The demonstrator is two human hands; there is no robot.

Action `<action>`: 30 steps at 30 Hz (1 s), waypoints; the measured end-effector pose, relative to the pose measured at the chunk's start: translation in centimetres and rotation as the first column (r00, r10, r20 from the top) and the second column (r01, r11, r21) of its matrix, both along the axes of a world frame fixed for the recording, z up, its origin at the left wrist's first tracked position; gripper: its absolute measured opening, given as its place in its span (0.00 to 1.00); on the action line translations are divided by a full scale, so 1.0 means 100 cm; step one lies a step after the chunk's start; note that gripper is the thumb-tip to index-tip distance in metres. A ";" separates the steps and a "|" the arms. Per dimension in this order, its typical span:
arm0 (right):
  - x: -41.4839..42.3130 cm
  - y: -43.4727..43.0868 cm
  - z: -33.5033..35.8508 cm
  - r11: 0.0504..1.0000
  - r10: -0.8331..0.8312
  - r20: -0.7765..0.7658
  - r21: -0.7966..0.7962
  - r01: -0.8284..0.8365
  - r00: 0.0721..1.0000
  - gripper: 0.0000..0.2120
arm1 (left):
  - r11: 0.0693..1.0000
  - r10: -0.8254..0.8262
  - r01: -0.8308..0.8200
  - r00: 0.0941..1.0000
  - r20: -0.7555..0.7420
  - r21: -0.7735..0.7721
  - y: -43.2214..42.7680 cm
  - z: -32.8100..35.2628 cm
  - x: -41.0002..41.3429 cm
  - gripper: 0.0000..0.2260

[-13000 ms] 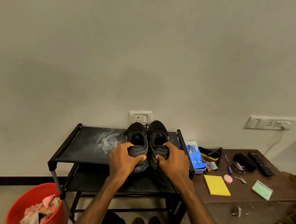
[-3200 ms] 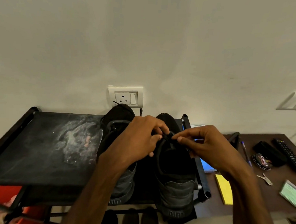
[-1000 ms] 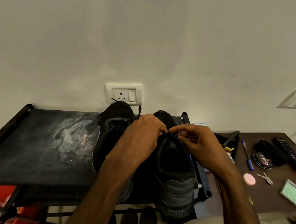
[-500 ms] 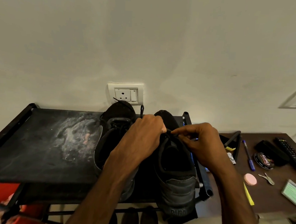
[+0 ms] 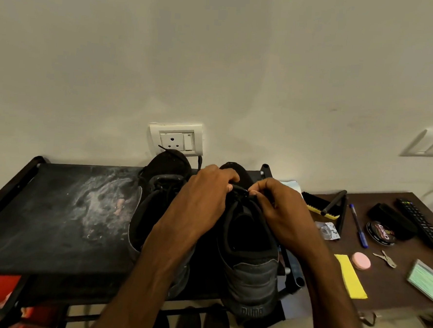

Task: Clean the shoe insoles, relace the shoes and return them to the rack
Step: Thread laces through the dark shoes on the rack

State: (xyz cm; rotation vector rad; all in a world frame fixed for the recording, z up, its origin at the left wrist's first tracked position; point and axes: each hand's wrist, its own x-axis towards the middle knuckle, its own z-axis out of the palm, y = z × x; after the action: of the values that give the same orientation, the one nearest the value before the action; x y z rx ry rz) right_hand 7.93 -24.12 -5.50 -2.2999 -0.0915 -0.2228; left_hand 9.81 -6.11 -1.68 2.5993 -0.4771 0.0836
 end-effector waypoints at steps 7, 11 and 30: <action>0.000 -0.005 -0.003 0.999 0.040 0.032 0.012 -0.041 0.999 0.03 | 0.999 -0.012 0.017 0.996 -0.093 0.051 -0.003 0.009 0.012 0.11; 0.000 -0.005 -0.005 0.998 0.048 0.053 0.032 -0.049 0.997 0.04 | 0.998 0.048 -0.047 0.998 -0.033 0.034 -0.006 0.000 0.015 0.07; 0.001 -0.007 0.017 0.957 0.092 -0.151 0.287 -0.045 0.984 0.13 | 0.979 0.043 -0.051 0.998 -0.043 -0.196 0.012 0.010 0.001 0.07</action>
State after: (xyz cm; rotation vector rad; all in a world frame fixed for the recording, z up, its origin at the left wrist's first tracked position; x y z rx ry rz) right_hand 8.04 -24.79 -3.77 -2.0163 -0.0520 -0.0086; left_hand 9.95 -4.88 -0.69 2.4134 -0.3734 0.0912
